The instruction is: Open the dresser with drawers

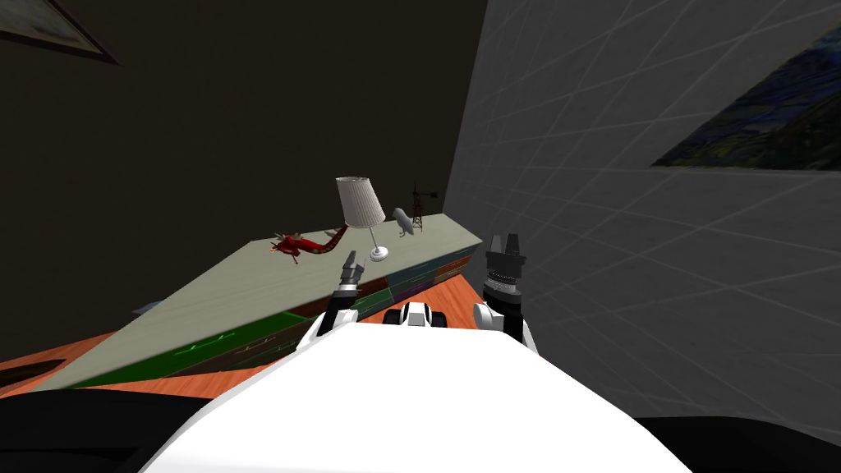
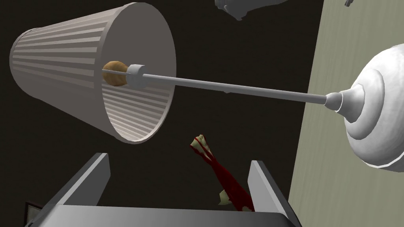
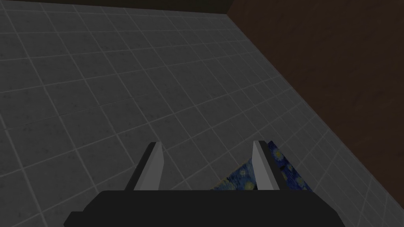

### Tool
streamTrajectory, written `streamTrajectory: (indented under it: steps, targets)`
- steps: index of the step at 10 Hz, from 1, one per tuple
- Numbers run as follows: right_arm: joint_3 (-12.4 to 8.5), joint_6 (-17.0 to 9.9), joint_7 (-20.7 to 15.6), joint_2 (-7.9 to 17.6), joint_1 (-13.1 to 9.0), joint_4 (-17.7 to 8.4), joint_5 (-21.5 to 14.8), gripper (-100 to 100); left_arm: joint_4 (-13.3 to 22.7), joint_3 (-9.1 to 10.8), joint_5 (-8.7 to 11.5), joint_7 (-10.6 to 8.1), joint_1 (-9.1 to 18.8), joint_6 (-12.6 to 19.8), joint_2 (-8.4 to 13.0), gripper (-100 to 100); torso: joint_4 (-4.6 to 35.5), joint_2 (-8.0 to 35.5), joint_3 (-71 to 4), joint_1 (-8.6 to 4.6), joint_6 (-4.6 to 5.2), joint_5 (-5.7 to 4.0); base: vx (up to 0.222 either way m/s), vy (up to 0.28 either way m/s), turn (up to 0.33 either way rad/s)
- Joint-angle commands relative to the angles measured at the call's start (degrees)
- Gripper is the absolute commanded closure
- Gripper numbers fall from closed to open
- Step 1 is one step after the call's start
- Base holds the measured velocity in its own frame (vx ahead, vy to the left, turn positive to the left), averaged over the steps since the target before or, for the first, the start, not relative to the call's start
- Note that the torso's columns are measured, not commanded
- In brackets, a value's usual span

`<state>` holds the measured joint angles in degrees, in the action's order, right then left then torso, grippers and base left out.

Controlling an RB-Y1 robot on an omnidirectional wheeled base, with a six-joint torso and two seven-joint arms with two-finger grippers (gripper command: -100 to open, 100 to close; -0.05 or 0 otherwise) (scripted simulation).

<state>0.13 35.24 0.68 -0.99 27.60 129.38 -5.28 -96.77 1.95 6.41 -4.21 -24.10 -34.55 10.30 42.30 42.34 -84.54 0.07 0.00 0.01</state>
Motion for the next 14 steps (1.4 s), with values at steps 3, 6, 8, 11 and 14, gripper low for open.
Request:
streamTrajectory:
  steps: [3, 6, 8, 11, 14]
  targets:
    - [0.0, 0.0, 0.0, 0.0, 0.0, 0.0, 0.0, 0, 8.23, 0.79, 0.33, -0.61, 1.76, -4.14, 0.75, -100, -0.03, -0.09, -0.06, -0.07, 0.0, -0.02, 0.072, -0.111, 0.037]
    - [0.0, 0.0, 0.0, 0.0, 0.0, 0.0, 0.0, 0, 11.81, 1.06, 0.44, -0.82, 2.34, -5.47, 0.98, -100, -0.01, -0.04, -0.02, -0.08, 0.0, -0.01, 0.054, -0.087, 0.025]
    - [0.0, 0.0, 0.0, 0.0, 0.0, 0.0, 0.0, 0, 14.71, 1.33, 0.55, -1.02, 2.92, -6.81, 1.17, -100, -0.01, -0.04, -0.02, -0.07, 0.0, -0.01, 0.048, -0.084, 0.027]
    - [0.0, 0.0, 0.0, 0.0, 0.0, 0.0, 0.0, 0, 19.67, 1.86, 0.78, -1.44, 4.08, -9.5, 1.4, -100, -0.02, -0.06, -0.04, -0.04, 0.0, -0.01, 0.057, -0.094, 0.031]
    - [0.0, 0.0, 0.0, 0.0, 0.0, 0.0, 0.0, 0, 24.8, 2.39, 1.0, -1.84, 5.25, -12.13, 1.38, -100, -0.03, -0.11, -0.06, -0.09, 0.0, -0.01, 0.074, -0.108, 0.039]
